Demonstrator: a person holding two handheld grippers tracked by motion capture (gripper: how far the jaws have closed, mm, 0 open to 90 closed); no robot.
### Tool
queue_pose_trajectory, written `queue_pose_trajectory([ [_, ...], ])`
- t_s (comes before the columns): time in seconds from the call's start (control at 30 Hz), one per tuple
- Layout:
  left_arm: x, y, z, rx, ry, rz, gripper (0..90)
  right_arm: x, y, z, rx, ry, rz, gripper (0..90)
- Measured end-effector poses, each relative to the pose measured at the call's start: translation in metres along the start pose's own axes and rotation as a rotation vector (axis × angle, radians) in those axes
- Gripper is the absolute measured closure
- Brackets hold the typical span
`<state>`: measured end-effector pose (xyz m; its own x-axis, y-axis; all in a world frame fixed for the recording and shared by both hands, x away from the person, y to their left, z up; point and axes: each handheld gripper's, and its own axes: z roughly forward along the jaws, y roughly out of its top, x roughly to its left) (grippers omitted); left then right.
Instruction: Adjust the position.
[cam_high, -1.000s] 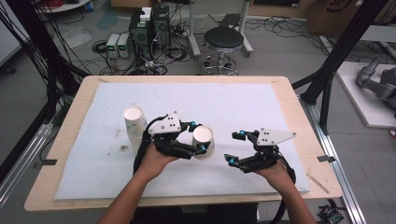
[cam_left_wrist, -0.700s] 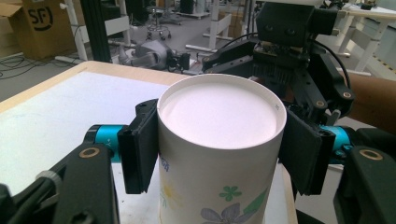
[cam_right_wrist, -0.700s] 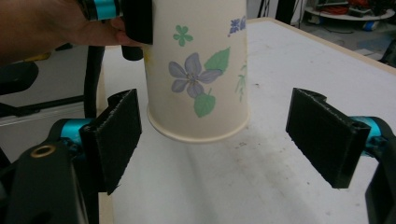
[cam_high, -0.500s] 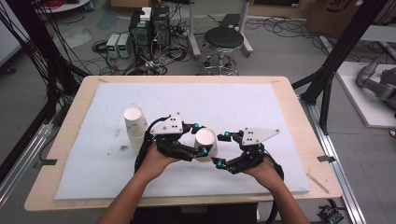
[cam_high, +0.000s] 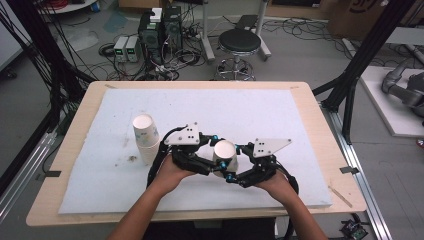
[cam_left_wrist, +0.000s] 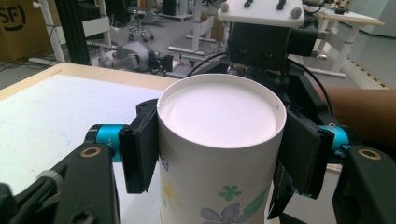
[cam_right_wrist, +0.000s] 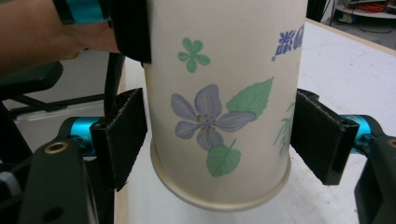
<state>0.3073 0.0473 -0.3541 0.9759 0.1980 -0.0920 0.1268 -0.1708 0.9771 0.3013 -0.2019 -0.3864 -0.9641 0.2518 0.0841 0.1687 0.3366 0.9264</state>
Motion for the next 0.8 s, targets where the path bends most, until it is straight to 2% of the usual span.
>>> queue_pose_trajectory([
  [0.27, -0.001, -0.002, 0.001, 0.002, -0.001, 0.003, 35.7, -0.002, -0.003, 0.002, 0.000, 0.020, 0.007, 29.8],
  [0.37, -0.002, -0.002, 0.000, 0.004, 0.016, 0.015, 31.8, -0.002, -0.003, 0.002, 0.005, 0.018, 0.000, 30.8],
  [0.4, -0.004, -0.002, 0.001, 0.023, 0.062, 0.017, 23.0, -0.002, -0.002, 0.002, 0.027, 0.012, -0.011, 32.0],
  [0.47, -0.003, -0.001, 0.000, 0.045, 0.068, 0.005, 16.0, -0.001, -0.002, 0.002, 0.050, 0.005, -0.029, 32.8],
  [0.53, -0.003, -0.001, -0.001, 0.055, 0.069, 0.003, 16.0, -0.001, -0.001, 0.002, 0.074, 0.009, -0.035, 33.2],
  [0.57, -0.003, -0.002, -0.002, 0.071, 0.066, 0.004, 16.0, -0.001, -0.001, 0.002, 0.074, 0.009, -0.035, 33.2],
  [0.63, -0.003, -0.002, -0.004, 0.094, 0.054, 0.007, 16.0, -0.001, -0.001, 0.001, 0.112, 0.015, -0.046, 33.7],
  [0.7, -0.004, -0.002, -0.006, 0.116, 0.053, 0.014, 16.0, -0.001, 0.000, 0.001, 0.121, 0.015, -0.049, 33.9],
  [0.8, -0.004, -0.001, -0.010, 0.150, 0.044, 0.023, 16.0, -0.001, 0.003, 0.000, 0.167, 0.020, -0.055, 34.4],
])
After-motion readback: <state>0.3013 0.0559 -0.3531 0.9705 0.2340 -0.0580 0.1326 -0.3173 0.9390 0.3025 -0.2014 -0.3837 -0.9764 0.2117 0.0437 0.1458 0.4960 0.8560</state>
